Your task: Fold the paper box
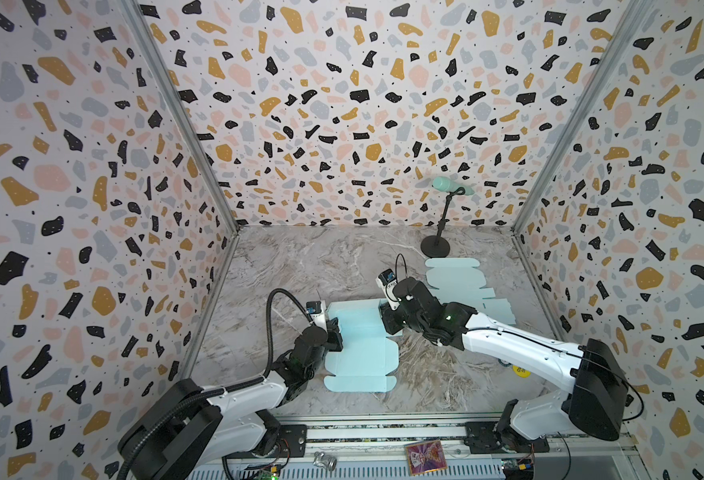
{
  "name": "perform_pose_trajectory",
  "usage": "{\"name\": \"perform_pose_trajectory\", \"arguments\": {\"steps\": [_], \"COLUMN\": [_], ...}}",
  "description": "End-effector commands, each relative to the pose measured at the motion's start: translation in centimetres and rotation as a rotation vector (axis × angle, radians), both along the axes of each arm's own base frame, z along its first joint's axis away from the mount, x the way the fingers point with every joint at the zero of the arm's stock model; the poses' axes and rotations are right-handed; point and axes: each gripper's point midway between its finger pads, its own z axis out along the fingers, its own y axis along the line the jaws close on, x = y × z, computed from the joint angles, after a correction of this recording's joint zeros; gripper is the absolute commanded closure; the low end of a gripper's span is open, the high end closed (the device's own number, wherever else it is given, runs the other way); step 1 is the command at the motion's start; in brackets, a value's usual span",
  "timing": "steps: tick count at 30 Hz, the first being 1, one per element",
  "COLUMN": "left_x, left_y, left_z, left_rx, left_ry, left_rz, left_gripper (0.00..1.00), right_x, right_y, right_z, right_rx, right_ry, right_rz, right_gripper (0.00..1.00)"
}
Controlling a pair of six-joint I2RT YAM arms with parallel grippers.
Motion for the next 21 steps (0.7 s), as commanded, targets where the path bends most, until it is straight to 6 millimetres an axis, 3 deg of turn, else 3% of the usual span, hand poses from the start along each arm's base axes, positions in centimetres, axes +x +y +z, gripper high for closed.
{"name": "perform_pose_trajectory", "arguments": {"steps": [1,6,14,17,21], "left_x": [0.6,0.8,2.2,2.8,3.3], "left_y": [-1.2,-0.5,1.4,2.4,3.1], "left_z": [3.4,4.3,7.1,8.6,10.4], "left_rx": [-0.097,-0.1,-0.144,-0.182,-0.229], "left_ry": [-0.075,-0.075,-0.089,-0.102,-0.116], "left_rz": [-0.023,0.01,0.009,0.009,-0.004], "left_gripper": [1.0,1.0,1.0,1.0,1.0], "right_x": [0.1,-0.4,-2.0,-2.7,-3.3], "right_y": [1.9,0.8,-5.5,-7.7,-9.2], "right_z": [4.2,6.8,12.1,12.0,10.6], "right_rx": [0.109,0.148,0.411,0.507,0.597], "right_ry": [-0.082,-0.164,-0.305,-0.325,-0.322], "right_rz": [0.063,0.081,0.046,0.035,0.059], "right_gripper": [1.0,0.82,0.46,0.32,0.26]}}
